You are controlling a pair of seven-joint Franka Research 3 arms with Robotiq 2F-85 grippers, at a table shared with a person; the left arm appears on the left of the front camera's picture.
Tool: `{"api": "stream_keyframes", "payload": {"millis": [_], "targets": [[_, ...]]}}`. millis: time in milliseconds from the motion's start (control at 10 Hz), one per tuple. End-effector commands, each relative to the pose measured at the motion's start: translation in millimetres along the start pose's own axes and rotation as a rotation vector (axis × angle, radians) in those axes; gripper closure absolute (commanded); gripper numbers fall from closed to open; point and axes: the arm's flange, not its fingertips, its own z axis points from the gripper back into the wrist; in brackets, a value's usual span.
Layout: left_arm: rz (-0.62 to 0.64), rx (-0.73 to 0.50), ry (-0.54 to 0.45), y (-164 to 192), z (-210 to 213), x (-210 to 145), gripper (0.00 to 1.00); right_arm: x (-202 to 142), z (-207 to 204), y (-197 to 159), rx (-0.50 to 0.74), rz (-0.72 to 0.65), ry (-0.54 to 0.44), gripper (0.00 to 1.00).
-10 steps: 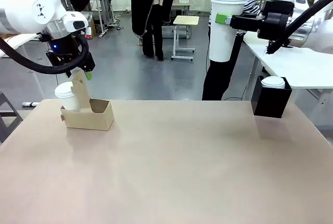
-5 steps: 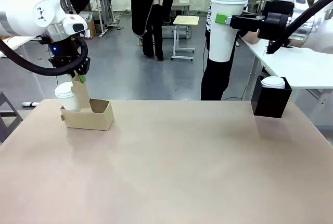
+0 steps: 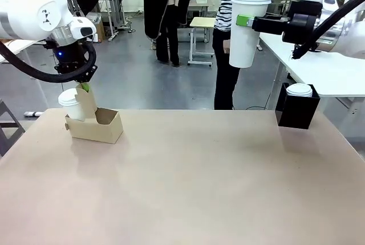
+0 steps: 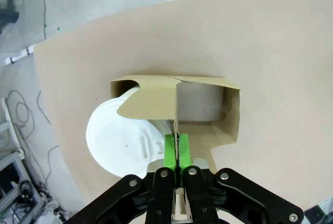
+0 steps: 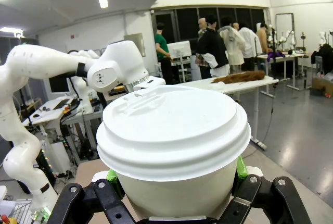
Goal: Pour a drink into a cup and package it in a carrier.
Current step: Position the Cup Carrier in the center of the table.
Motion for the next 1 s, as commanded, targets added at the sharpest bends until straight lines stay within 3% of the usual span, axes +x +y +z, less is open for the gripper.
{"api": "stream_keyframes", "payload": {"millis": [0, 200, 600, 900], "targets": [[-0.014, -0.005, -0.011, -0.2, 1.1, -0.1, 1.0, 4.2, -3.6, -0.6, 0.005, 0.02, -0.013, 0.12], [-0.003, 0.0, -0.001, -1.0, 0.1, 0.1, 0.96, 4.2, -3.6, -0.6, 0.005, 0.02, -0.013, 0.12], [0.059, 0.001, -0.043, -43.8, 87.0, -27.1, 0.98, 4.2, -3.6, -0.6, 0.005, 0.02, -0.013, 0.12], [0.112, -0.02, -0.048, -124.5, 135.1, -67.9, 0.98, 4.2, -3.6, -0.6, 0.005, 0.02, -0.013, 0.12]]}}
